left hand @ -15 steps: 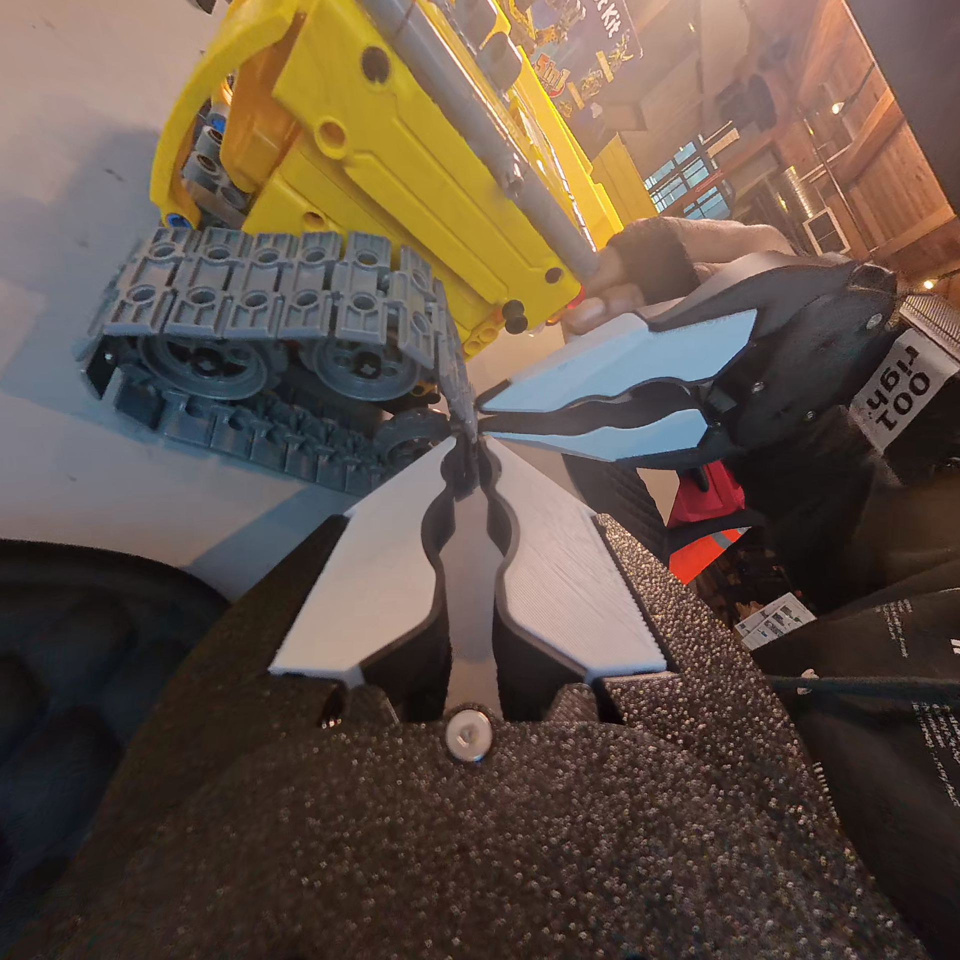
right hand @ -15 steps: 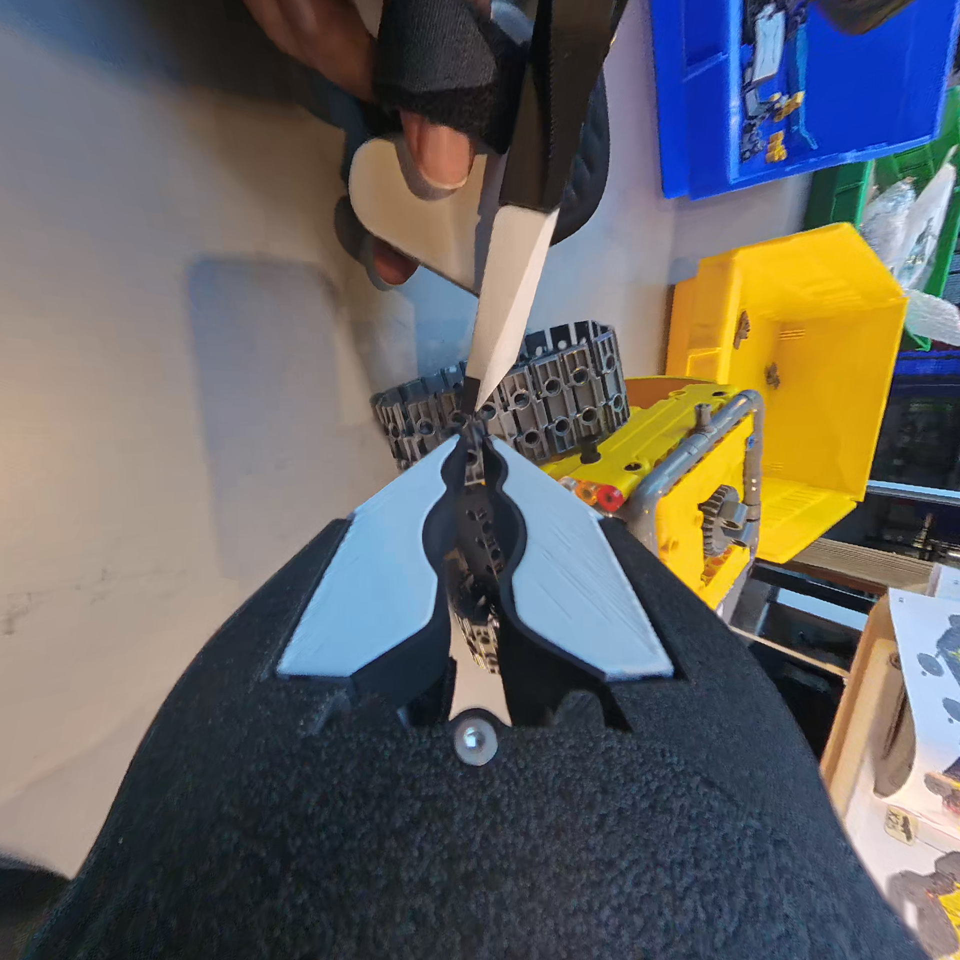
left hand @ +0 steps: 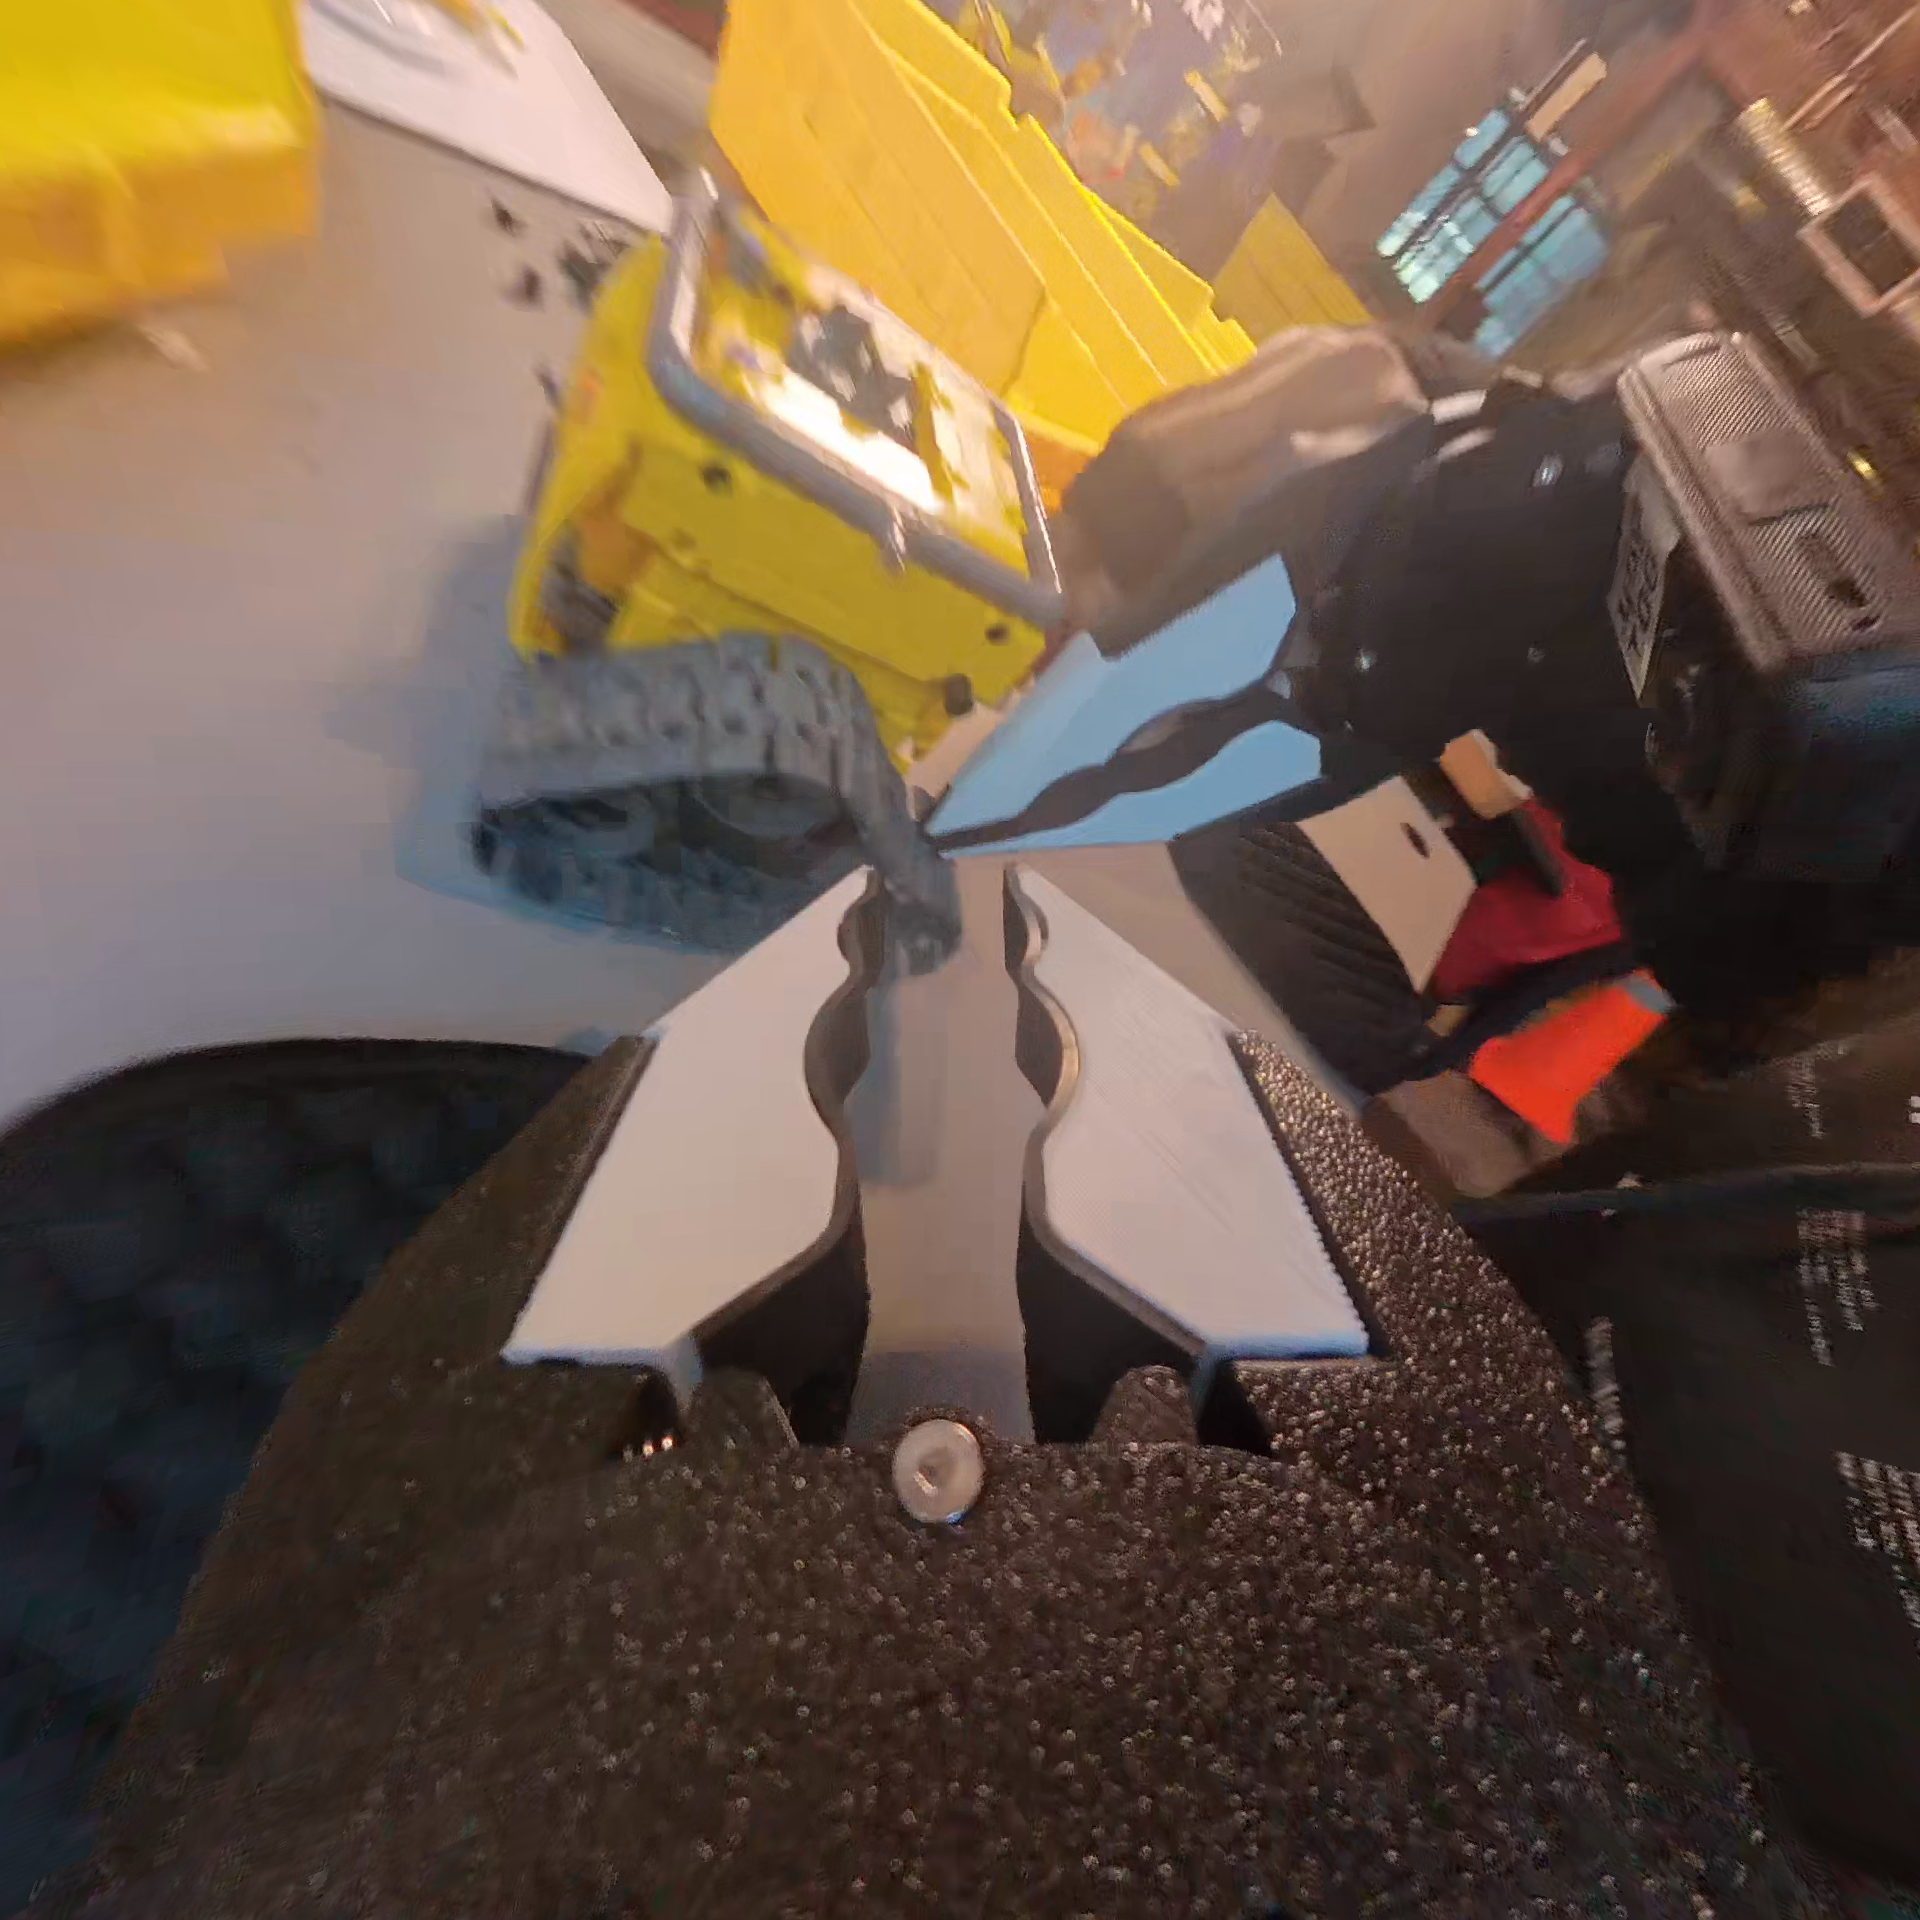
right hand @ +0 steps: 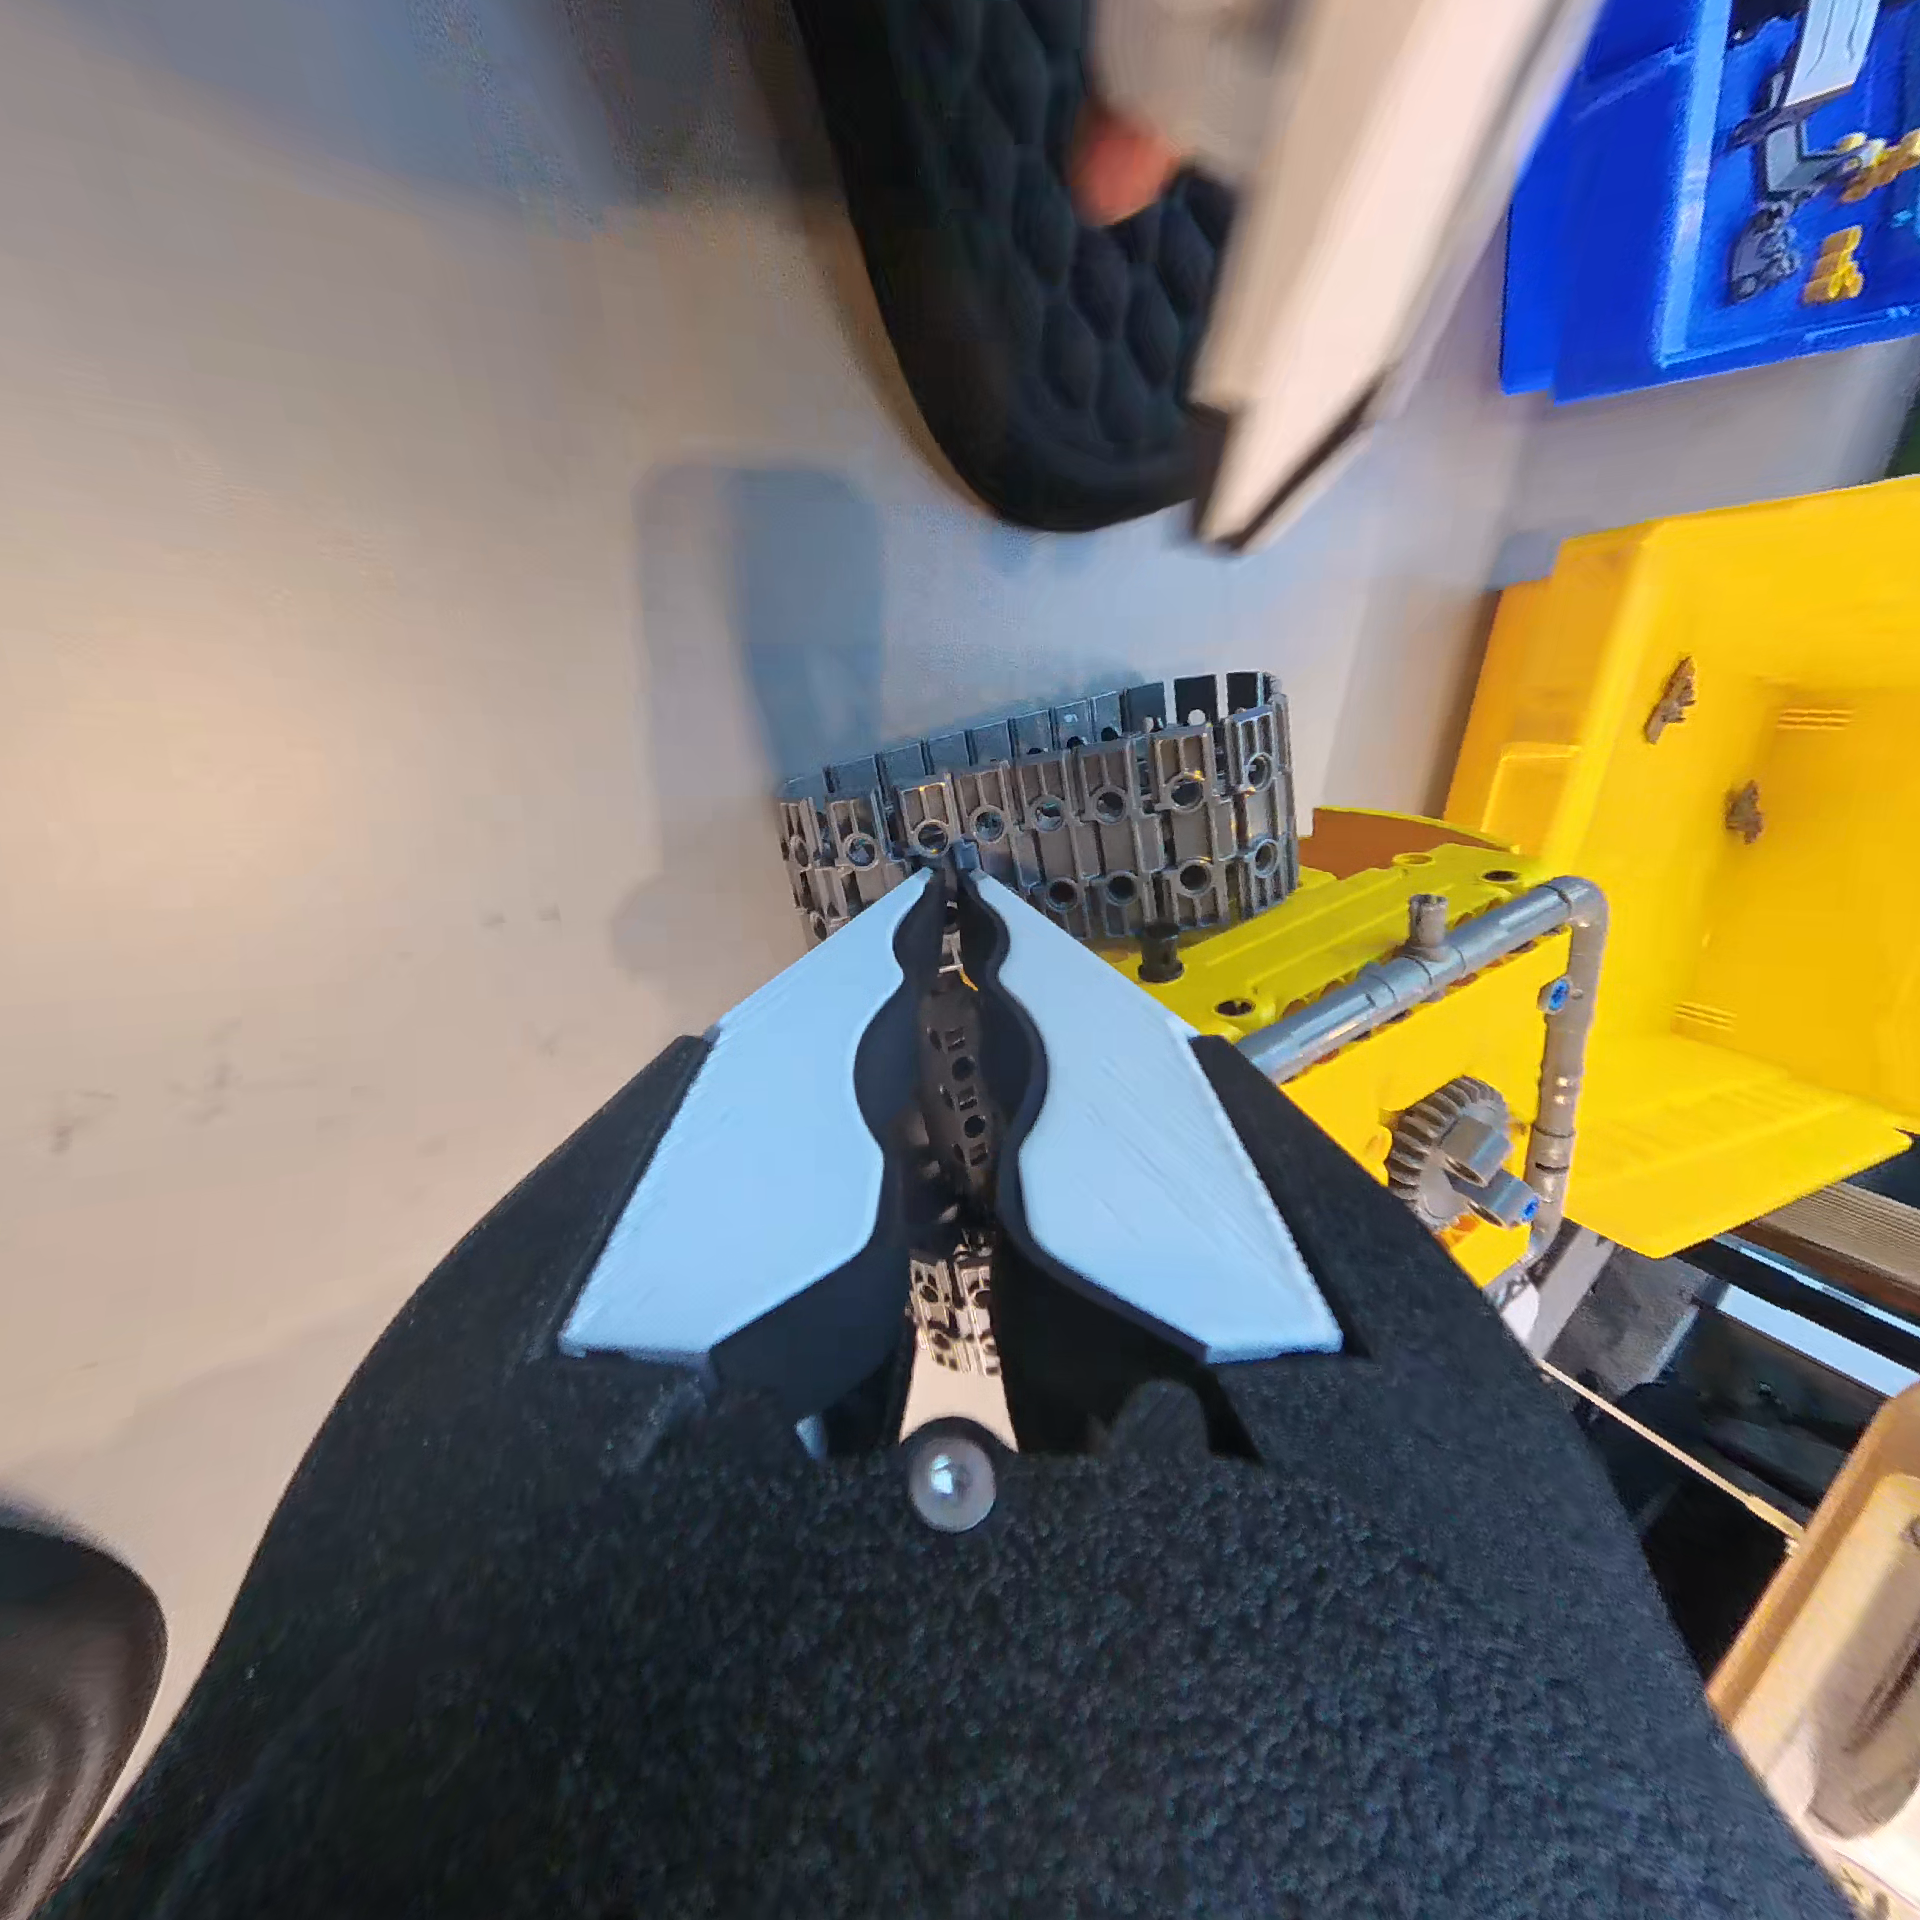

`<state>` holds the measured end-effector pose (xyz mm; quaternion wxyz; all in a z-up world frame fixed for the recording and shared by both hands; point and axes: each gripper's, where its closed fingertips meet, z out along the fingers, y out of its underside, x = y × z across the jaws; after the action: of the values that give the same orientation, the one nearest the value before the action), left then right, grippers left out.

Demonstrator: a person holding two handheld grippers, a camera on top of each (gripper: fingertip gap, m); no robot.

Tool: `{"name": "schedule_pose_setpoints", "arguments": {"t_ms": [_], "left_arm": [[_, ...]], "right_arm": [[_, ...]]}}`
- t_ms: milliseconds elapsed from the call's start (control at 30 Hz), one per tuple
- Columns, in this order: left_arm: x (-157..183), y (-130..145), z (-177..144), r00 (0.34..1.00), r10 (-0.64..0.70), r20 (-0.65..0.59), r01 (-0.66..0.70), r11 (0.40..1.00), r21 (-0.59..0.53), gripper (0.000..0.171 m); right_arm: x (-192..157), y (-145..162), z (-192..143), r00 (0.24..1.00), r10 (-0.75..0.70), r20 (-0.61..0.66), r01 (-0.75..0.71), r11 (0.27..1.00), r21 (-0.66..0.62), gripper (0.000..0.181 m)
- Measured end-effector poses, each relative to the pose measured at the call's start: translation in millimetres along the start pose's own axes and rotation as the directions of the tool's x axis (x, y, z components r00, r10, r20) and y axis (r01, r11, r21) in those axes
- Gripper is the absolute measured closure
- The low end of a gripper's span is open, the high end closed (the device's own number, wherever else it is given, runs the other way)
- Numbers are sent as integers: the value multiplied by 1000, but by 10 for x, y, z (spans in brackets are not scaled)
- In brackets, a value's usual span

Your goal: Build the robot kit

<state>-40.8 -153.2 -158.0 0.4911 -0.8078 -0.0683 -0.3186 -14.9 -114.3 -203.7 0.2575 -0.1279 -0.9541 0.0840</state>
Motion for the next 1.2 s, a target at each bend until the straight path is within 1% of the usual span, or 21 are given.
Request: {"name": "schedule_pose_setpoints", "arguments": {"t_ms": [67,100,133,167,200,233,267,300,333,367,433,500,567,600,633,700,900,1000,1100,1200], "left_arm": [[-237,-255,-115,986,122,111,-123,992,0,146],[-408,-321,-86,968,196,157,-192,980,-44,143],[-554,-320,-6,951,266,156,-249,961,-121,133],[-646,-267,98,939,324,112,-297,932,-208,125],[-667,-198,188,922,386,30,-364,890,-274,125],[-644,-279,228,908,419,-25,-413,879,-239,126],[-682,-314,252,892,451,-43,-447,860,-246,117],[-680,-290,256,874,477,-90,-483,833,-271,118],[-649,-236,237,861,487,-148,-508,807,-302,112],[-645,-155,208,840,507,-195,-542,766,-345,107],[-711,-112,204,786,582,-209,-615,702,-359,104],[-774,-28,283,778,585,-227,-623,676,-393,97],[-786,100,393,769,578,-274,-636,651,-414,92],[-796,149,446,768,573,-286,-638,646,-419,87],[-822,164,497,767,579,-277,-639,647,-416,87],[-852,157,534,758,597,-262,-648,647,-402,93],[-888,160,551,741,632,-228,-662,630,-405,98],[-904,139,559,752,625,-210,-650,646,-401,104],[-910,142,566,747,636,-194,-651,640,-407,105],[-912,136,569,757,628,-180,-639,652,-409,107]], "right_arm": [[4,0,5,1000,9,15,-8,1000,-9,179],[8,0,5,1000,9,24,-8,1000,-17,179],[11,1,8,1000,6,31,-5,1000,-27,180],[14,3,10,999,7,38,-5,999,-37,180],[11,15,8,999,9,49,-6,999,-53,180],[24,43,8,999,11,51,-7,997,-73,180],[29,40,12,998,23,57,-19,997,-71,180],[32,37,14,998,26,61,-21,997,-67,180],[37,36,18,998,28,62,-24,997,-68,180],[36,37,18,997,35,68,-30,997,-74,180],[38,36,20,996,39,79,-32,996,-88,180],[38,34,22,994,52,98,-41,994,-102,181],[43,31,27,991,66,112,-53,992,-114,181],[45,30,29,991,69,112,-56,991,-121,181],[47,29,31,992,71,108,-57,990,-128,181],[45,28,31,991,88,105,-72,987,-142,181],[50,17,42,982,148,120,-125,975,-185,181],[49,18,44,974,186,128,-157,966,-205,181],[47,17,45,969,203,138,-167,958,-235,181],[47,13,48,963,226,145,-188,953,-240,181]]}}
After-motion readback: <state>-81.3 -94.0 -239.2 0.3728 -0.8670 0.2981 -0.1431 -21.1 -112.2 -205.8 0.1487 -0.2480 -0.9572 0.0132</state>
